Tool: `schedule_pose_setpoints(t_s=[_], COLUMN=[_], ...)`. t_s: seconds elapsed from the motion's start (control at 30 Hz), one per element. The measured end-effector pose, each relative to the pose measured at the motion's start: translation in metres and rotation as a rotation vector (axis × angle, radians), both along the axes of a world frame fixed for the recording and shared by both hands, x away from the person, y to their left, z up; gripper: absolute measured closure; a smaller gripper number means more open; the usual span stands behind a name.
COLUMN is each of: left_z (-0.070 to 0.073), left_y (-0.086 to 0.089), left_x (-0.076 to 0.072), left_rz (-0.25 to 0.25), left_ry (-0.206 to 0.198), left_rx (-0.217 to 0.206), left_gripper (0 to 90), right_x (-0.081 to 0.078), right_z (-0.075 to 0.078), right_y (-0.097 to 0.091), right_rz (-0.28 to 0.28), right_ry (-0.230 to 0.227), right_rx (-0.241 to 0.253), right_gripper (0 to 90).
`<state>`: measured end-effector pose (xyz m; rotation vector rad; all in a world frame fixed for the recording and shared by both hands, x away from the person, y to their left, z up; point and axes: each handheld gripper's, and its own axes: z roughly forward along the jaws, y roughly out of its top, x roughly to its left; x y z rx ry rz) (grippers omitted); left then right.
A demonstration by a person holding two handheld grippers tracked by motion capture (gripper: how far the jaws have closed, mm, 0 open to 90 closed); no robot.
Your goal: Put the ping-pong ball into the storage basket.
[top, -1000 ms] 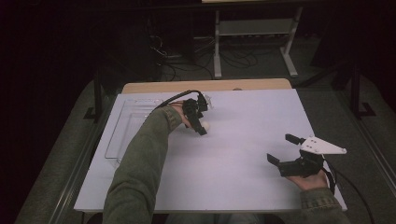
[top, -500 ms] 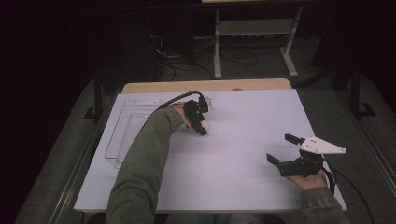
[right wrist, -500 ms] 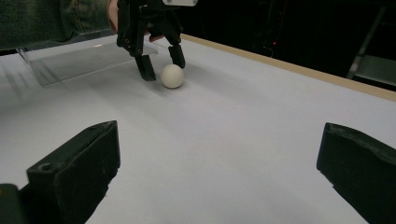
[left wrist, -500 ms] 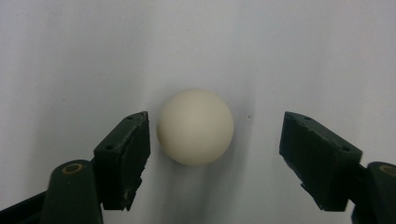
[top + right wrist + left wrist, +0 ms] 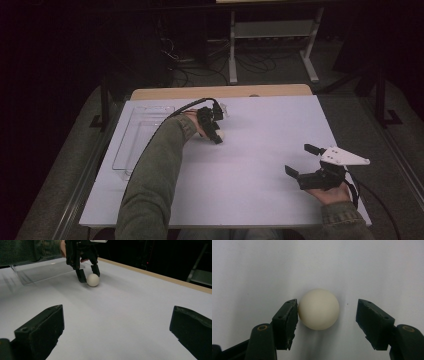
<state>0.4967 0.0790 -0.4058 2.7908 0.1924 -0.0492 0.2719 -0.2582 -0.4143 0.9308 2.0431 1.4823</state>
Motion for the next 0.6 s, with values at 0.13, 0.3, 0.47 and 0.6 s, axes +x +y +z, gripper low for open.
schedule_pose_setpoints(t_s=[0.13, 0.3, 0.47, 0.6], left_z=[-0.0009, -0.0032, -0.0050, -0.0048], left_y=[-0.0006, -0.0024, -0.0028, -0.0021], left_x=[-0.0001, -0.0004, 0.0014, 0.0012], left_rz=[-0.012, -0.016, -0.008, -0.012], left_ry=[-0.012, -0.022, -0.041, -0.041], left_rx=[0.010, 0.014, 0.017, 0.015], left_gripper=[36.1, 42.5, 49.5, 49.9], right_x=[0.0001, -0.0001, -0.0002, 0.0001], right_z=[-0.0001, -0.0003, -0.0001, -0.0001], right_y=[0.0004, 0.0004, 0.0001, 0.0000], right_rz=[0.004, 0.004, 0.007, 0.009], right_ry=[-0.002, 0.003, -0.002, -0.005], right_rx=[0.001, 0.001, 0.003, 0.003], right_gripper=[0.0, 0.0, 0.0, 0.0])
